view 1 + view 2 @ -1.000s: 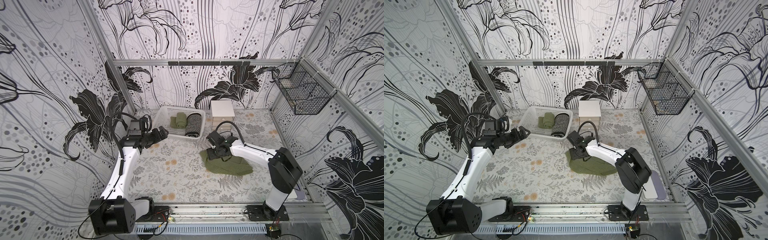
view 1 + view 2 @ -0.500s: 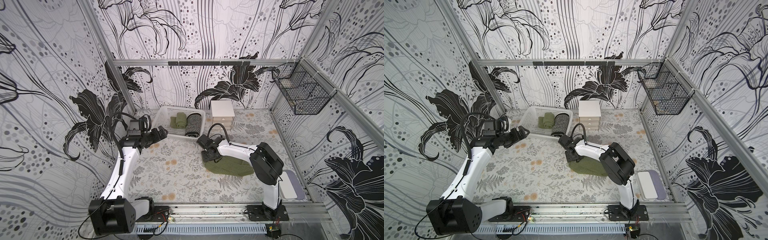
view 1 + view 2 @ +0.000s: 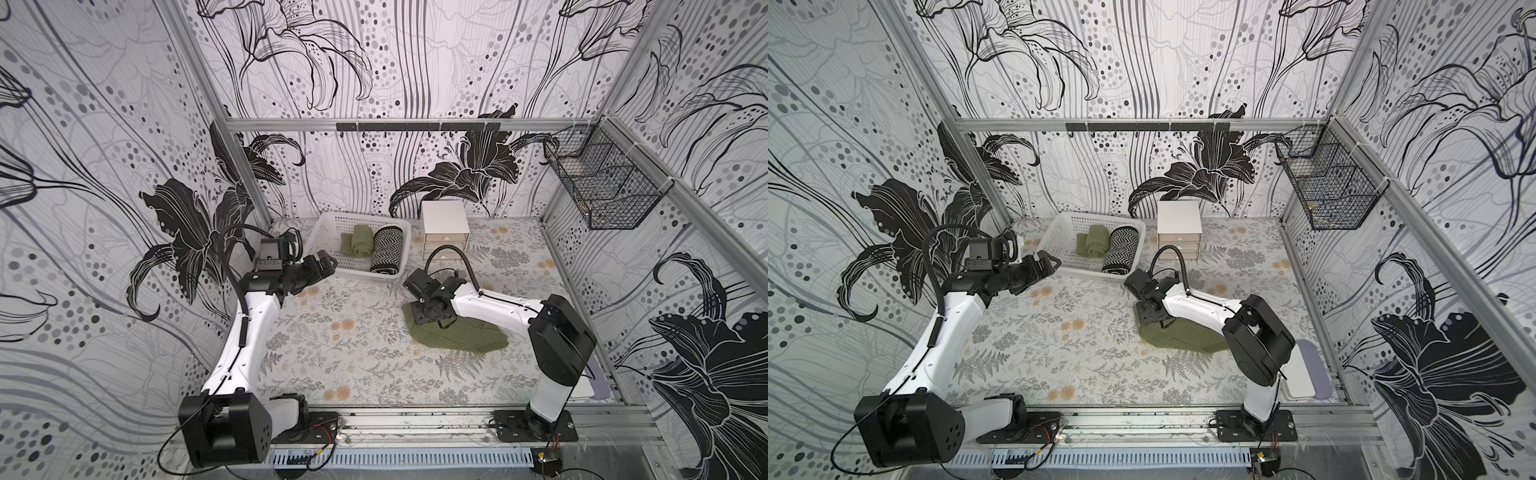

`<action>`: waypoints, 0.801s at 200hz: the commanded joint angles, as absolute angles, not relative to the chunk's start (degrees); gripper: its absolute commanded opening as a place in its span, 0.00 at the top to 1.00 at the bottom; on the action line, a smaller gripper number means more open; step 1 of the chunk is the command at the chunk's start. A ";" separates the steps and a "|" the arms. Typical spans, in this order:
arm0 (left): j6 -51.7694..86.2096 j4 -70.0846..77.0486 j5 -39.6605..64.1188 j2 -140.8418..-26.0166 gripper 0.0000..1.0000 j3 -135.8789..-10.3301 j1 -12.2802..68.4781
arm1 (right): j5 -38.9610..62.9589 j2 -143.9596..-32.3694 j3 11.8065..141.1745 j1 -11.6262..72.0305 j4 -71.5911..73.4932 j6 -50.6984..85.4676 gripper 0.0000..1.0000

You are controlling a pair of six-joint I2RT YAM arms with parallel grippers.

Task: Roll up the scarf and place it into the basket
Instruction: Flatten out the scarf at the center of the board.

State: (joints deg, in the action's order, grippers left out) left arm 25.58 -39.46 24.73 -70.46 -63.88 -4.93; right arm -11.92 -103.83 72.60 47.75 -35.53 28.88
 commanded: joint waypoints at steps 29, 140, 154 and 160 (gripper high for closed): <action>25.75 -37.75 26.08 -70.93 0.01 -63.79 -5.34 | -8.78 -108.23 73.72 48.25 -35.61 28.15 0.38; 25.78 -38.30 25.59 -70.24 0.01 -63.70 -5.36 | -17.42 -105.86 79.39 52.32 -39.66 25.17 1.00; 25.75 -38.90 24.23 -69.60 0.01 -64.05 -5.46 | -16.67 -104.52 81.73 54.04 -40.25 23.80 1.00; 25.86 -39.18 22.90 -69.17 0.01 -64.15 -5.55 | -15.83 -104.16 83.16 54.80 -40.25 23.40 1.00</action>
State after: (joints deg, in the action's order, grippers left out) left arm 25.58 -39.53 25.45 -70.74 -63.88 -4.95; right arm -15.16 -108.64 77.97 52.03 -38.39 25.71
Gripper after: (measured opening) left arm 0.993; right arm 0.046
